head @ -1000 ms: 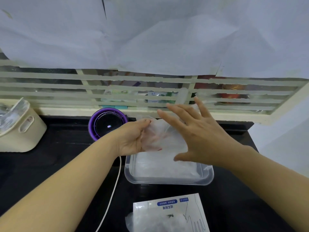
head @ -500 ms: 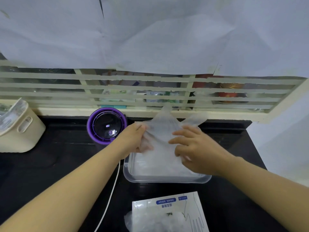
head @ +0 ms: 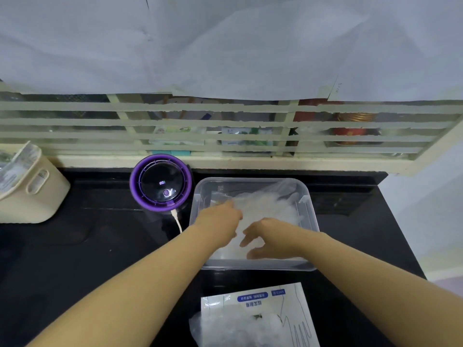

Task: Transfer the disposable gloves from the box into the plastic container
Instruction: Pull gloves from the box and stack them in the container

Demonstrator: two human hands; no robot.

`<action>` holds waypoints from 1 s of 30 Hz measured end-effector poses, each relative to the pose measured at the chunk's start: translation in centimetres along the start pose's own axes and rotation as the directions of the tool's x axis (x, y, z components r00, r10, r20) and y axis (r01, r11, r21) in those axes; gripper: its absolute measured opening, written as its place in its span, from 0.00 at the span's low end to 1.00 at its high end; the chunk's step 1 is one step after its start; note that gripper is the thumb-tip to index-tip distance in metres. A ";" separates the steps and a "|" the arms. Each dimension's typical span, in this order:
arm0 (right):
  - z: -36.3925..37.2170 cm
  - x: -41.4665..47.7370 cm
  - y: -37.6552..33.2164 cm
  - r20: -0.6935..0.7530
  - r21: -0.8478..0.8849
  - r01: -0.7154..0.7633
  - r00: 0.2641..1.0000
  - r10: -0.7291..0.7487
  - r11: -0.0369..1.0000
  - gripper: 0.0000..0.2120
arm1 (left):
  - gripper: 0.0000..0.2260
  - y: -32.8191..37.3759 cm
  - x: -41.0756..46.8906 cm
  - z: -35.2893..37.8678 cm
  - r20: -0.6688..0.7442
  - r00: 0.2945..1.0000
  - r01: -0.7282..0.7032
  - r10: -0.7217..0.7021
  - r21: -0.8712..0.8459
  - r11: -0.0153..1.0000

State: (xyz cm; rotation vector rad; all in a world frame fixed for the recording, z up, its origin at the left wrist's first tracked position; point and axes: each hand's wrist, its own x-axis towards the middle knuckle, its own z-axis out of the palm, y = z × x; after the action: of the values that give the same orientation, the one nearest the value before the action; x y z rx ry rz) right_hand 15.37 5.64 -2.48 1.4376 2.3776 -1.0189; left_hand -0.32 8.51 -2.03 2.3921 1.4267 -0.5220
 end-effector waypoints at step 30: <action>-2.6 1.0 -0.4 -0.330 -0.265 -0.209 0.937 0.115 0.942 0.22 | 0.38 0.1 3.0 3.6 0.234 0.971 0.019 -0.053 0.147 0.989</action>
State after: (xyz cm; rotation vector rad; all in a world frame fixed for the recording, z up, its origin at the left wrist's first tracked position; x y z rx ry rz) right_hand 14.97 7.85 -0.83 1.7432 2.4269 -0.3940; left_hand 0.57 9.21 -6.55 2.3184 1.3699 -0.9166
